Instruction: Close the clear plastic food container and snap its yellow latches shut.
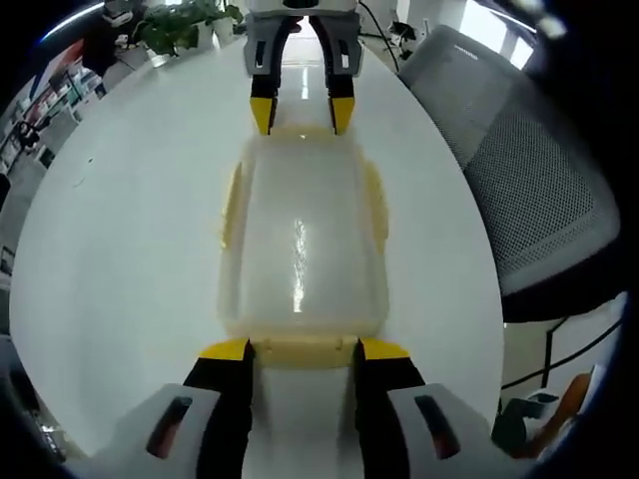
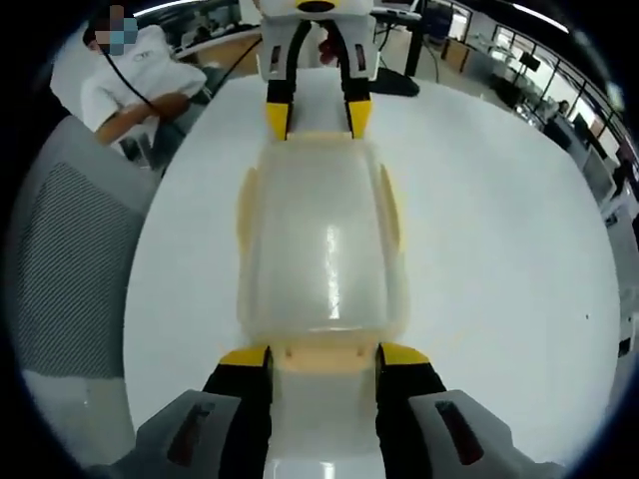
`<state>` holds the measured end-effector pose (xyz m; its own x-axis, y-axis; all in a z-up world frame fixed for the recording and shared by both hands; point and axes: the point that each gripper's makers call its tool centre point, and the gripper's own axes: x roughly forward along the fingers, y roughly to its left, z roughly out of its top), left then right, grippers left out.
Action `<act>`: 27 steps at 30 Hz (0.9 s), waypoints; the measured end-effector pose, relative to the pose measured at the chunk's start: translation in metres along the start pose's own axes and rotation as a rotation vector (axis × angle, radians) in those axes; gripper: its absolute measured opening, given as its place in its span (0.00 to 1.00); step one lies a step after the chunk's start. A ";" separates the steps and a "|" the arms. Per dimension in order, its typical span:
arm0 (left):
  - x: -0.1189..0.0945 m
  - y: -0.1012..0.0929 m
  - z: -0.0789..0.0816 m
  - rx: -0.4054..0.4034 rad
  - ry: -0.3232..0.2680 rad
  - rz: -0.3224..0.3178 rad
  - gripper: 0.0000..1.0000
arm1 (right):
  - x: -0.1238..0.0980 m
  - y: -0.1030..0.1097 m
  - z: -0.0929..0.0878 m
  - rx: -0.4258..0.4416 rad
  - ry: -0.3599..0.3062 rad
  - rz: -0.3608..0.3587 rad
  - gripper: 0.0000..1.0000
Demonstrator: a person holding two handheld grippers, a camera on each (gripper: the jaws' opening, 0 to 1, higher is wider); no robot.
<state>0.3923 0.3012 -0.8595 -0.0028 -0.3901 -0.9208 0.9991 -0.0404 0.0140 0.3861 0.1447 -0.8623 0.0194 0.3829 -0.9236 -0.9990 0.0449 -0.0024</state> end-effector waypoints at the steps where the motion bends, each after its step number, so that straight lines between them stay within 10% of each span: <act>1: 0.000 0.000 0.000 0.001 0.004 -0.001 0.39 | 0.000 0.000 0.000 -0.002 0.016 -0.001 0.40; 27: 0.000 0.000 -0.001 -0.010 0.061 0.004 0.38 | 0.000 0.000 -0.001 0.013 0.009 -0.001 0.39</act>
<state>0.3922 0.3024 -0.8600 0.0032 -0.3332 -0.9429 0.9995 -0.0296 0.0139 0.3863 0.1437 -0.8626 0.0204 0.3741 -0.9272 -0.9984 0.0570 0.0010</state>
